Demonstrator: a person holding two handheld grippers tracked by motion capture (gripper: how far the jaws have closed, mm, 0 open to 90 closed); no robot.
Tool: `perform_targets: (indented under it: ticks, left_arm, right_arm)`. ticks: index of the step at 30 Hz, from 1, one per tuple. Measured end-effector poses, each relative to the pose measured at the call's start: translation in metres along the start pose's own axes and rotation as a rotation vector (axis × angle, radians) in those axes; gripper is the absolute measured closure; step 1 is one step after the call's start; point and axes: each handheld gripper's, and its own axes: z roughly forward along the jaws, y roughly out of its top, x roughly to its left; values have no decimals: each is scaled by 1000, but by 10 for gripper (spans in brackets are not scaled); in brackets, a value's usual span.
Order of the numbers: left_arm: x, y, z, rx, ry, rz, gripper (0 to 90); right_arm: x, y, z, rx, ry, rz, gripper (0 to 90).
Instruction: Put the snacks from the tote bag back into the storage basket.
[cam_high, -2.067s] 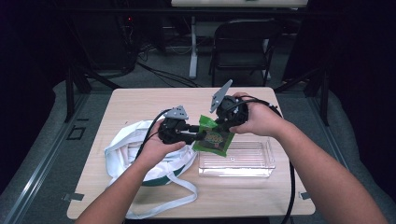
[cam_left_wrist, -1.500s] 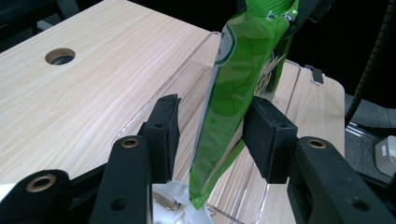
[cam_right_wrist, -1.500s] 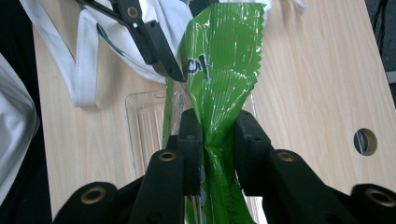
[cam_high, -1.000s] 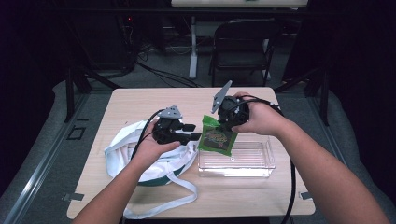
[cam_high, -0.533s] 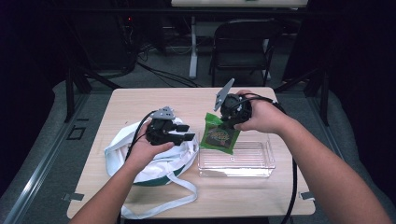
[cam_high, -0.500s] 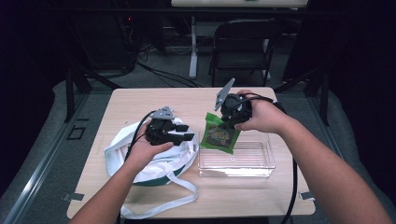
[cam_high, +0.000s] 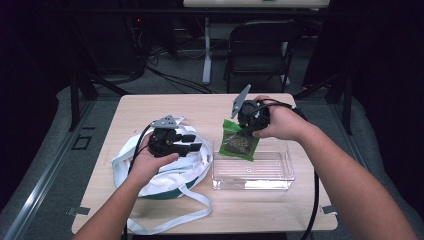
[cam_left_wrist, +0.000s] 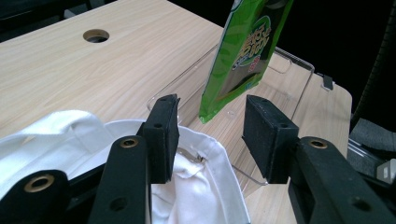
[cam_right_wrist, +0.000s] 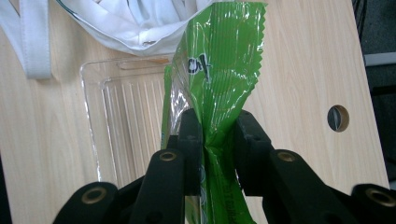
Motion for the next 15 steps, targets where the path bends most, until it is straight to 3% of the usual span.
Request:
perform_targets:
  ticks: [8,15]
  left_arm:
    - [8,-15,-9,-10,16,-65,554]
    - [14,-28,-16,-24,32,-90,555]
  right_arm:
    - [-3,3,13,27,-16,-44,745]
    - [-3,7,22,29,-22,-73,744]
